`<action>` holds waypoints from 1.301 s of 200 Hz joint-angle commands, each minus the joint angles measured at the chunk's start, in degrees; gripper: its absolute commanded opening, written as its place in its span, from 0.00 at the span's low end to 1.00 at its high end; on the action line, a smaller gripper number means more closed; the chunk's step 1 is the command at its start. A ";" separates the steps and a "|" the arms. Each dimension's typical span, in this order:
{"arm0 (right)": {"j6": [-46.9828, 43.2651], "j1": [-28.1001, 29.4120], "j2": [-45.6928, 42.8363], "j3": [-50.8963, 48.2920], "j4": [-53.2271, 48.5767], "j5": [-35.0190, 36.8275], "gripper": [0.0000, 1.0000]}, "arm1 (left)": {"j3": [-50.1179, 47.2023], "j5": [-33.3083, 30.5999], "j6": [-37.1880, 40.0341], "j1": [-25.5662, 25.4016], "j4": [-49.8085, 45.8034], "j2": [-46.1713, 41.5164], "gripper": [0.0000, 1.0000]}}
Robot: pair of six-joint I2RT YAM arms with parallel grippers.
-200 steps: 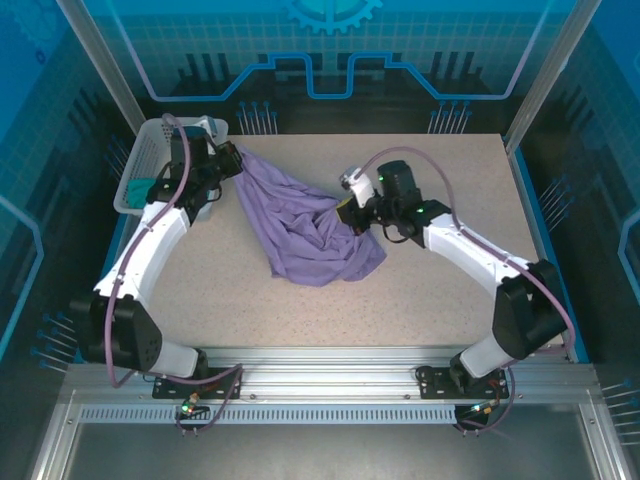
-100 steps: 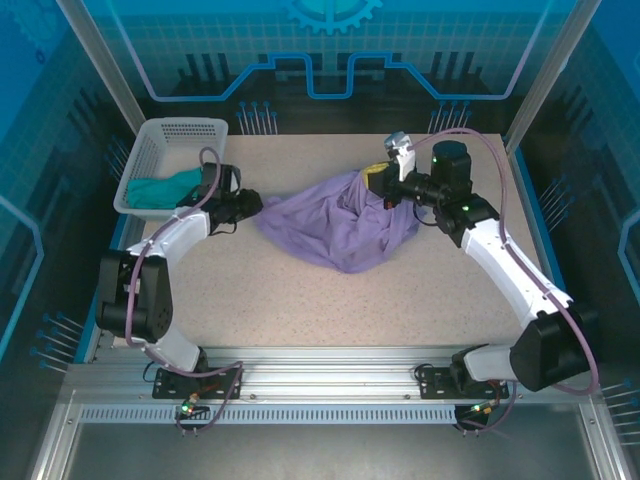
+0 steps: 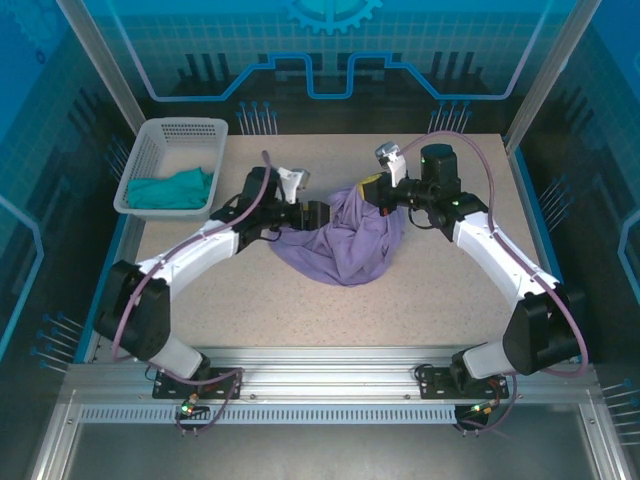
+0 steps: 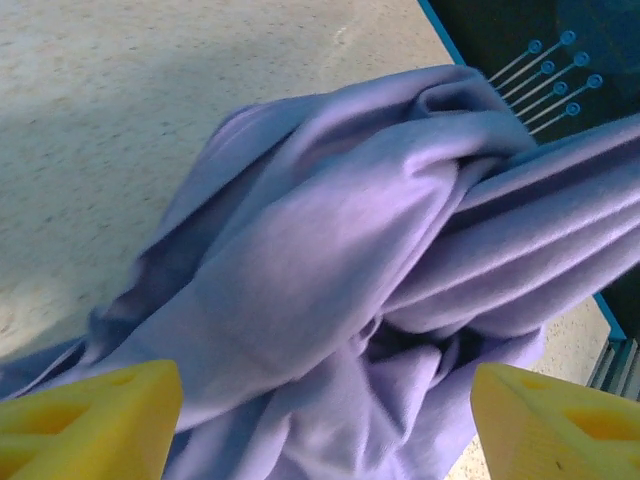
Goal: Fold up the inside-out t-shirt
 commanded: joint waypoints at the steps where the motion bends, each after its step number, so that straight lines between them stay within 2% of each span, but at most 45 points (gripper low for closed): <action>1: -0.94 -0.57 -0.57 3.64 -0.77 -2.53 0.00 | 5.15 1.33 3.68 -0.58 -2.34 4.93 0.68; 23: -1.73 -0.79 -2.08 6.23 -2.28 -2.50 0.00 | 10.03 3.01 3.22 -0.63 -3.26 9.98 0.47; 41: -1.65 -1.47 -3.83 8.50 -2.55 -3.05 0.00 | 15.44 4.55 2.17 -0.41 -5.17 14.19 0.17; 56: -1.18 -2.55 -5.98 10.23 -2.17 -3.98 0.00 | 19.40 2.39 0.92 0.65 -7.54 16.28 0.00; 78: 1.93 -5.71 -10.64 9.71 1.80 -5.59 0.00 | 20.82 -1.85 -5.40 5.38 -8.54 16.24 0.00; 101: 6.71 -8.42 -15.27 4.92 8.70 -5.99 0.00 | 16.38 -2.85 -12.65 11.84 -5.82 14.49 0.00; 119: 7.89 -8.48 -15.84 1.67 9.93 -6.19 0.00 | 11.95 -5.98 -12.97 14.05 -5.13 12.90 0.00; 142: 10.57 -8.41 -14.40 -3.49 13.02 -6.40 0.00 | 7.93 -7.59 -11.84 14.49 -4.18 12.28 0.00; 157: 12.32 -8.19 -12.60 -5.87 14.59 -6.77 0.00 | 5.37 -7.17 -11.12 14.45 -3.01 11.35 0.09; 178: 12.55 -7.03 -9.94 -7.38 13.84 -6.63 0.00 | 1.51 -8.30 -9.63 14.41 -2.53 8.60 0.38; 199: 11.83 -6.11 -8.20 -8.68 12.21 -6.07 0.00 | -4.41 -9.49 -9.46 14.07 -1.00 3.23 0.52; 216: 11.30 -6.04 -7.65 -10.05 11.69 -5.79 0.00 | -9.60 -8.57 -9.51 11.45 1.40 -2.57 0.60; 235: 11.01 -5.98 -7.53 -11.06 11.26 -5.45 0.00 | -12.13 -8.12 -7.65 5.17 2.21 -7.35 0.69; 260: 10.76 -5.90 -7.43 -11.17 10.77 -5.07 0.00 | -11.62 -2.54 -7.52 -1.73 4.25 -7.08 0.70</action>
